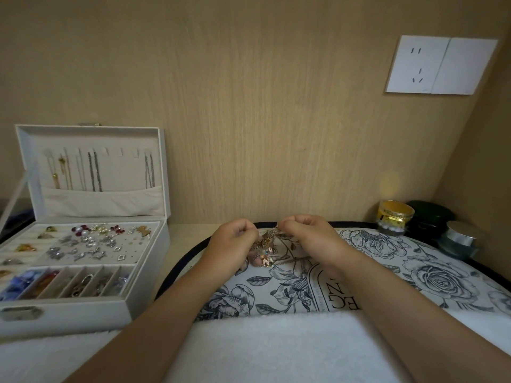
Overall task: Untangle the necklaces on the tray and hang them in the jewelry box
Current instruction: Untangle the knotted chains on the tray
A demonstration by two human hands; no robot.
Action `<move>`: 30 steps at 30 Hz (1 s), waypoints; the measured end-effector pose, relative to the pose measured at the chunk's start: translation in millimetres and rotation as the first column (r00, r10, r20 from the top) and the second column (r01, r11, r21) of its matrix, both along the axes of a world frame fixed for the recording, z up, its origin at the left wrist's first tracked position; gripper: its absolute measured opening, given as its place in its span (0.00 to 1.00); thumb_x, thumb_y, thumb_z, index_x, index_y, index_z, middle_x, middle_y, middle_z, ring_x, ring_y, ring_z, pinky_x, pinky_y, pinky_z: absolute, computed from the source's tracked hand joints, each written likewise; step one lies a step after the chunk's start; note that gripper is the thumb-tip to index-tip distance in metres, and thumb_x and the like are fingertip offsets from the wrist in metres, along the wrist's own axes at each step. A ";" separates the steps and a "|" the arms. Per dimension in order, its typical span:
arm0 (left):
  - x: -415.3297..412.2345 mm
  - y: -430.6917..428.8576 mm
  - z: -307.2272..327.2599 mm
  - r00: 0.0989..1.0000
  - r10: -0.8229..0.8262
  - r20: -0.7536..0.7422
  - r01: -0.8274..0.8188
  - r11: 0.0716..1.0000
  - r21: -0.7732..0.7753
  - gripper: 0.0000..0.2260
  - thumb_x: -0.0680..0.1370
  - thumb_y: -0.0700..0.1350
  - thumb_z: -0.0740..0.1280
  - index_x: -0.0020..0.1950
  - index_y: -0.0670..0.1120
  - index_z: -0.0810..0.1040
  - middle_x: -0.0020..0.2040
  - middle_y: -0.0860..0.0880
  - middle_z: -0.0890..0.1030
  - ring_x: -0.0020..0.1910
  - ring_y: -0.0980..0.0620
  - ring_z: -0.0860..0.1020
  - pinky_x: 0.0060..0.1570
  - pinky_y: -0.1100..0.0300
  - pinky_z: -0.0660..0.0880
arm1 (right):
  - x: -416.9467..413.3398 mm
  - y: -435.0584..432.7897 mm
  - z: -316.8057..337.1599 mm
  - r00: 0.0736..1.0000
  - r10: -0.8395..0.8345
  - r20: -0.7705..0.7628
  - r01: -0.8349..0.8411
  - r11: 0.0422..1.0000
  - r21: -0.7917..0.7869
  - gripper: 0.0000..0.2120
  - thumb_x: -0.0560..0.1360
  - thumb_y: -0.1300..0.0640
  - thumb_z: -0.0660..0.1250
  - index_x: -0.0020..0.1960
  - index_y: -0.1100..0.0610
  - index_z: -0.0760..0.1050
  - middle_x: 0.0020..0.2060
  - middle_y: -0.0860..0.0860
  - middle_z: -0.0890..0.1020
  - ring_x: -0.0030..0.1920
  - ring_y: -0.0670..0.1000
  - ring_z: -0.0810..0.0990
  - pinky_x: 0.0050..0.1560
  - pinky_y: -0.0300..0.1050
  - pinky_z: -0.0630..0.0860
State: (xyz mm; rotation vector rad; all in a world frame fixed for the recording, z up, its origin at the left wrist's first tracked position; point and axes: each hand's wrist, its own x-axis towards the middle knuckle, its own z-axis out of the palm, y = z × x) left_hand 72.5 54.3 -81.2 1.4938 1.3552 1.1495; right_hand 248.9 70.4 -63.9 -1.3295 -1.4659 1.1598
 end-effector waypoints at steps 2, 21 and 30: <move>-1.1 -1.2 -1.6 0.994 0.016 -0.112 -0.012 0.999 0.032 0.10 0.79 0.39 0.62 0.39 0.40 0.77 0.33 0.44 0.79 0.23 0.54 0.75 0.30 0.57 0.68 | -0.7 0.9 0.0 1.000 -0.004 -0.017 0.004 1.000 0.026 0.05 0.76 0.55 0.71 0.45 0.56 0.84 0.37 0.46 0.84 0.36 0.39 0.79 0.37 0.30 0.74; -3.7 5.6 2.9 0.988 -0.106 -0.109 0.118 0.988 0.102 0.04 0.75 0.45 0.75 0.49 0.48 0.86 0.42 0.53 0.87 0.43 0.57 0.84 0.49 0.64 0.79 | 2.6 -0.7 1.1 0.971 0.169 0.171 -0.198 0.965 0.172 0.07 0.79 0.54 0.70 0.43 0.53 0.84 0.29 0.48 0.78 0.31 0.45 0.74 0.34 0.38 0.72; -4.3 7.6 3.1 0.955 -0.069 -0.289 0.099 0.991 0.090 0.04 0.75 0.48 0.72 0.40 0.53 0.83 0.39 0.50 0.84 0.42 0.45 0.83 0.48 0.47 0.79 | 2.8 -3.6 4.5 0.732 0.245 0.636 -0.441 0.882 0.167 0.09 0.80 0.54 0.64 0.41 0.49 0.73 0.32 0.42 0.76 0.30 0.39 0.71 0.36 0.33 0.69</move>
